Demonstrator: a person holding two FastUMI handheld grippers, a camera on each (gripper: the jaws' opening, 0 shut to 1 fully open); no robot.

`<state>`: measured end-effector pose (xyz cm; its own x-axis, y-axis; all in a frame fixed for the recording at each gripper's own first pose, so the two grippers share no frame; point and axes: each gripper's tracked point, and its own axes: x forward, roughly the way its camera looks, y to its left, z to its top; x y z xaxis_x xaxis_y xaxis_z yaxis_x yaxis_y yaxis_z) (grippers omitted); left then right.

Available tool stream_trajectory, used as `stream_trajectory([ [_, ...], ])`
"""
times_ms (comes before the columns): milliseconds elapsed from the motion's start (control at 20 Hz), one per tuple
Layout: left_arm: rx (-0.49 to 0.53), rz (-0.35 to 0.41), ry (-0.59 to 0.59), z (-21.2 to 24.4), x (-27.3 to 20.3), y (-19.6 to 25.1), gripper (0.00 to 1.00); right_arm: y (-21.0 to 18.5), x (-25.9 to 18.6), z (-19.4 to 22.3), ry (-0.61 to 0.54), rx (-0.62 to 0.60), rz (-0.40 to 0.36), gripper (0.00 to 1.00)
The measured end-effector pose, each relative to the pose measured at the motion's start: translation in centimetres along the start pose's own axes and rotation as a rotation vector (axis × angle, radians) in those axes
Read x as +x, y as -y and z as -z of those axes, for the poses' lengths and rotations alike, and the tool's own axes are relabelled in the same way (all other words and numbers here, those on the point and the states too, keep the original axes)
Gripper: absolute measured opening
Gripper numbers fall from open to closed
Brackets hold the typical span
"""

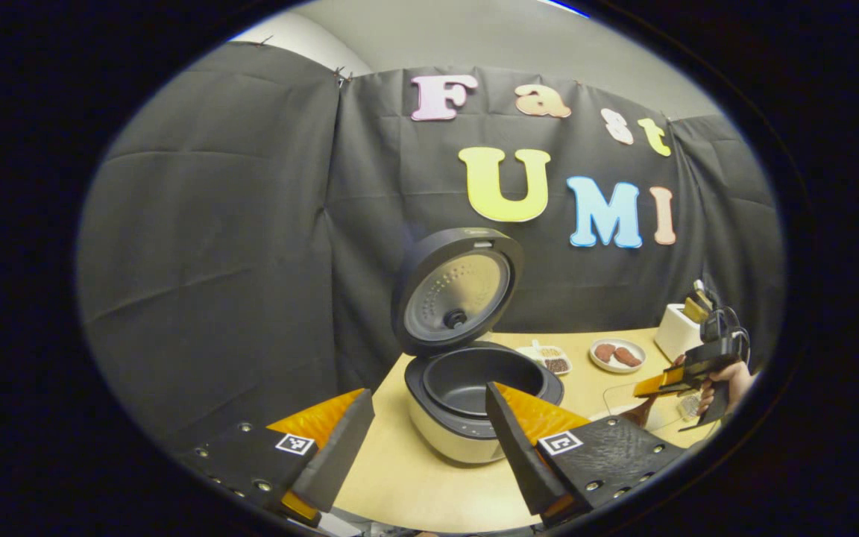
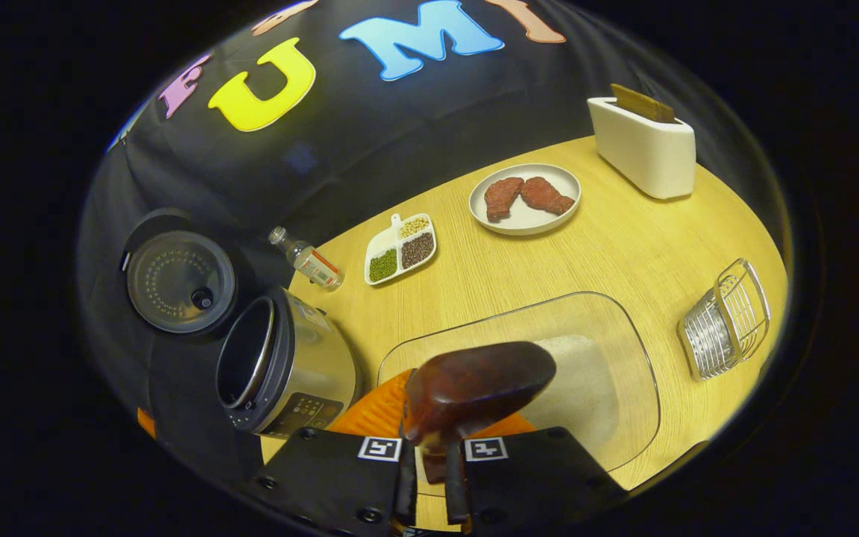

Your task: Close the left gripper, press the button to open the rice cooker; take a wooden spoon from the chopstick holder with the right hand, scoop a spoonful of rice and pour it into the rice cooker, then put the wooden spoon back into the chopstick holder.

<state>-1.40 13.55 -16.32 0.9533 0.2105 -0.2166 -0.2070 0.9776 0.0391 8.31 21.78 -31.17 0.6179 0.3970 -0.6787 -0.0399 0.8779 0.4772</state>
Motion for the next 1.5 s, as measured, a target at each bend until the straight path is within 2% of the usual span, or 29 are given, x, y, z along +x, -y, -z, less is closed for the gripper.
stream_trajectory([
  [150, -0.010, 0.001, 0.006, -0.4, 0.0, 0.2, 0.90, 1.7, -1.3, -0.2, 0.008, 0.110, -0.002, 0.14],
  [200, -0.012, 0.006, 0.009, -0.5, 0.1, 0.3, 0.90, 2.3, -1.7, -0.5, 0.013, 0.155, 0.001, 0.17],
  [250, -0.014, 0.012, 0.010, -0.6, 0.1, 0.5, 0.91, 2.9, -2.2, -0.9, 0.022, 0.196, 0.001, 0.13],
  [350, -0.012, 0.027, 0.013, -0.5, 0.1, 1.1, 0.91, 3.9, -3.1, -1.4, 0.035, 0.264, 0.001, 0.17],
  [450, -0.007, 0.046, 0.015, -0.6, 0.0, 1.8, 0.91, 4.8, -3.9, -2.2, 0.054, 0.313, 0.001, 0.13],
  [500, -0.003, 0.054, 0.016, -0.6, 0.0, 1.9, 0.93, 5.3, -4.4, -2.5, 0.064, 0.334, -0.001, 0.17],
  [600, 0.001, 0.068, 0.014, -0.4, 0.1, 2.5, 0.91, 5.7, -5.4, -3.4, 0.084, 0.381, -0.014, 0.13],
  [800, 0.007, 0.080, 0.014, -0.3, -0.7, 2.6, 0.91, 5.8, -6.8, -5.1, 0.118, 0.445, -0.026, 0.17],
  [1050, 0.006, 0.074, -0.019, 1.5, -1.4, 1.5, 0.93, 0.9, -8.9, -8.1, 0.130, 0.504, -0.158, 0.17],
  [1100, -0.005, 0.071, -0.026, 2.0, -1.6, 1.4, 0.91, -0.2, -9.0, -8.3, 0.119, 0.515, -0.182, 0.17],
  [1200, -0.023, 0.063, -0.028, 2.1, -2.2, 1.0, 0.93, -2.8, -8.7, -8.7, 0.087, 0.527, -0.238, 0.17],
  [1300, -0.039, 0.045, -0.018, 2.1, -2.4, 0.4, 0.90, -5.4, -8.2, -9.0, 0.058, 0.523, -0.281, 0.17],
  [1350, -0.046, 0.033, -0.014, 2.0, -2.5, 0.1, 0.90, -6.6, -7.9, -9.1, 0.047, 0.512, -0.298, 0.13],
  [1500, -0.061, -0.008, -0.001, 2.0, -3.4, -1.3, 0.93, -10.4, -6.8, -9.2, 0.012, 0.464, -0.342, 0.13],
])
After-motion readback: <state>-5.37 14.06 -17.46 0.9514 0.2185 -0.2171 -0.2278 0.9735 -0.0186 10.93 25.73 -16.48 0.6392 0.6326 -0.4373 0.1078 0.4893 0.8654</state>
